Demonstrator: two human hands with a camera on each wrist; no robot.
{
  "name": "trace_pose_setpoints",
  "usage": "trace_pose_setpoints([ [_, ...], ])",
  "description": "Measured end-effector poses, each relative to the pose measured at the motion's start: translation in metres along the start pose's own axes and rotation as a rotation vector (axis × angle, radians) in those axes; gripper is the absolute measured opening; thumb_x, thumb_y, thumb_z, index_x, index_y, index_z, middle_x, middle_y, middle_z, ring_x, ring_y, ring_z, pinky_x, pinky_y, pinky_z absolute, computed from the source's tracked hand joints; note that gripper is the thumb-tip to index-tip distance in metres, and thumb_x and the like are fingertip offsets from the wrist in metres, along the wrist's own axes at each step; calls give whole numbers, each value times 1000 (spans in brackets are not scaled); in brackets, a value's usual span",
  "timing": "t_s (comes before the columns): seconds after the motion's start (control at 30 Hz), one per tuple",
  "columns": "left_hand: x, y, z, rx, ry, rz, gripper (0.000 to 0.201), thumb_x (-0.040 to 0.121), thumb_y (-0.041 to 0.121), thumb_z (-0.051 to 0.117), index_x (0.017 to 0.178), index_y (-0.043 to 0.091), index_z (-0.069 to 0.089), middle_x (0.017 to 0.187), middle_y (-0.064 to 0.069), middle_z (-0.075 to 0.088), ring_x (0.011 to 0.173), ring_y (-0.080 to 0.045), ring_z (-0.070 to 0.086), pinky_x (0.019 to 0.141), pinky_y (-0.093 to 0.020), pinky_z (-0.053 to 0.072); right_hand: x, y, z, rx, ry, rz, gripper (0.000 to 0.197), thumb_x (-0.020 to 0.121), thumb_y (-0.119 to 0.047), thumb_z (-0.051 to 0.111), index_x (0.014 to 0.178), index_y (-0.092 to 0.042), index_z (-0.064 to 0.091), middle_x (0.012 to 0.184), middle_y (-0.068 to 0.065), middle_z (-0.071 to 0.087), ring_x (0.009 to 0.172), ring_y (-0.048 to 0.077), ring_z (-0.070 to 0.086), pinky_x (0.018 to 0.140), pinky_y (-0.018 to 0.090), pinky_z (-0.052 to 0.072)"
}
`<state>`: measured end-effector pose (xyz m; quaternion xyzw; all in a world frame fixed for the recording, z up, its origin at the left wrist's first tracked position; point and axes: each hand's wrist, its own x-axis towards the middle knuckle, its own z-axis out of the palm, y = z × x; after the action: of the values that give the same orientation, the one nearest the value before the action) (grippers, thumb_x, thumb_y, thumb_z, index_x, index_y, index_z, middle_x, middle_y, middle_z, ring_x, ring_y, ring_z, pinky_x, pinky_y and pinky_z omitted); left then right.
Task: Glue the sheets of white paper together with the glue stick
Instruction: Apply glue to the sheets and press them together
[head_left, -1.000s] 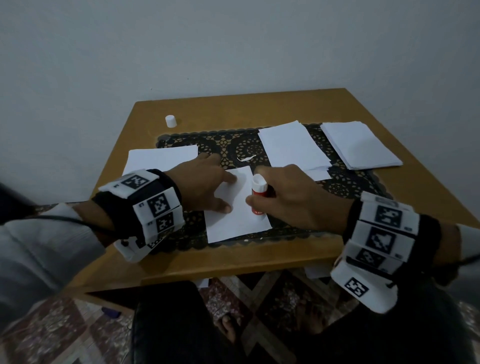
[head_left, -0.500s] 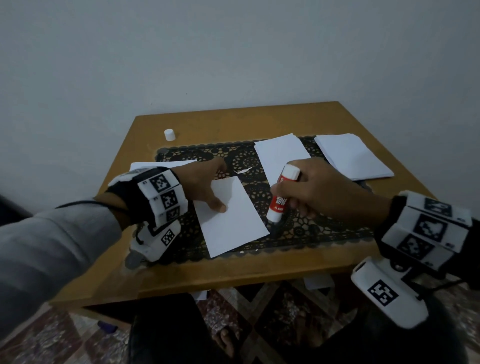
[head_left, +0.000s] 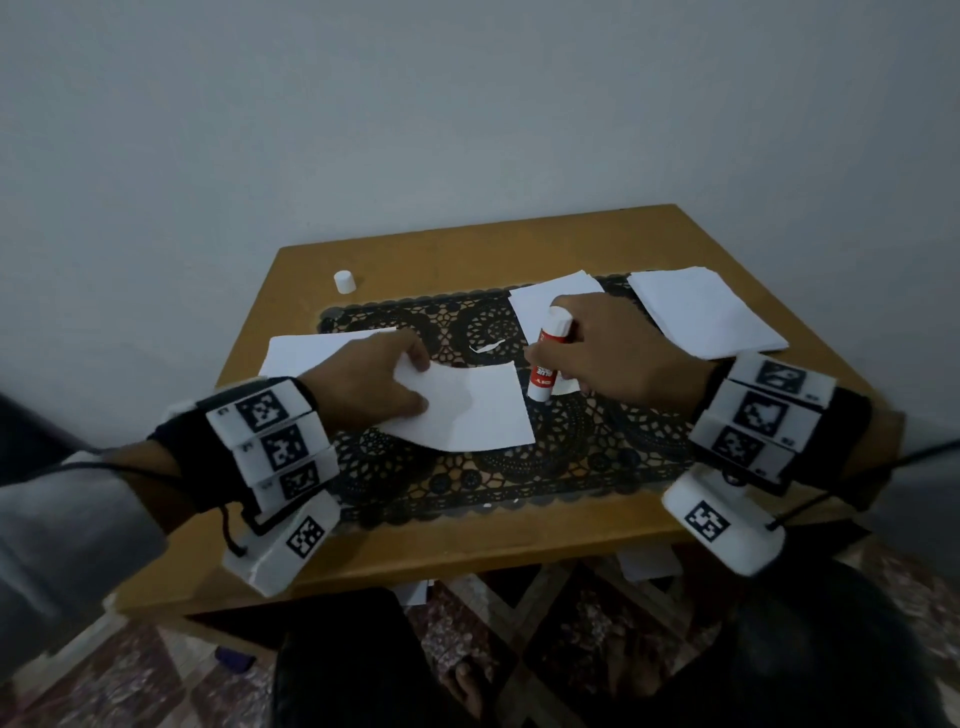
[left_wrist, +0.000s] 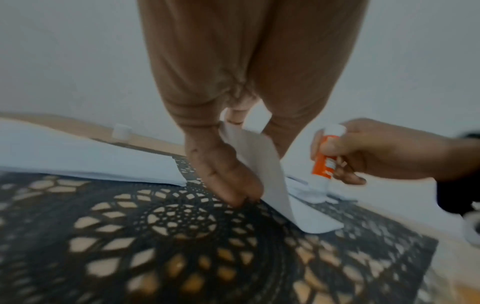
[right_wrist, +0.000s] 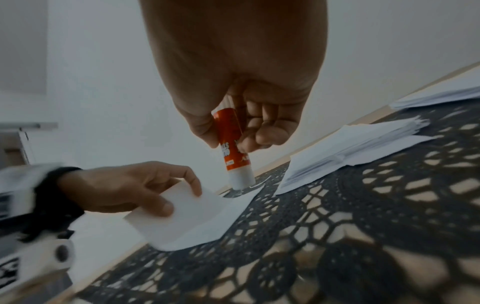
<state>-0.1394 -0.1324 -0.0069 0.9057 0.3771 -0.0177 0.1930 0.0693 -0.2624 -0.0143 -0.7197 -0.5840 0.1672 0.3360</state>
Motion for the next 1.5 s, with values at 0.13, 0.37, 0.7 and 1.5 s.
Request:
trace_pose_setpoints([
  [0.13, -12, 6, 7, 186, -151, -54, 47, 86, 39, 64, 124, 26, 39, 115, -5, 55, 91, -18, 50, 75, -26, 38, 16, -1, 9, 7, -7, -18, 27, 88, -28, 65, 81, -4, 56, 76, 5, 65, 60, 16, 60, 55, 25, 46],
  [0.37, -11, 5, 6, 390, -189, -45, 51, 84, 53, 60, 127, 32, 41, 116, -5, 58, 98, -21, 53, 83, -32, 46, 43, -6, 31, -126, 5, -77, 26, 87, -29, 66, 77, -11, 50, 76, 1, 58, 66, 14, 52, 60, 29, 39],
  [0.7, -5, 23, 24, 446, -59, 309, 50, 91, 39, 55, 137, 28, 41, 127, -6, 42, 116, -24, 41, 94, -36, 43, 52, -3, 38, -206, -21, -79, 23, 89, -29, 62, 84, -11, 48, 81, 2, 55, 72, 17, 49, 64, 31, 35],
  [1.5, 3, 30, 26, 362, -96, 361, 41, 92, 20, 51, 133, 23, 55, 118, -7, 48, 110, -24, 48, 94, -35, 43, -18, -5, 10, -188, -210, -85, 23, 87, -32, 67, 76, -17, 53, 72, -3, 59, 64, 10, 51, 57, 24, 36],
])
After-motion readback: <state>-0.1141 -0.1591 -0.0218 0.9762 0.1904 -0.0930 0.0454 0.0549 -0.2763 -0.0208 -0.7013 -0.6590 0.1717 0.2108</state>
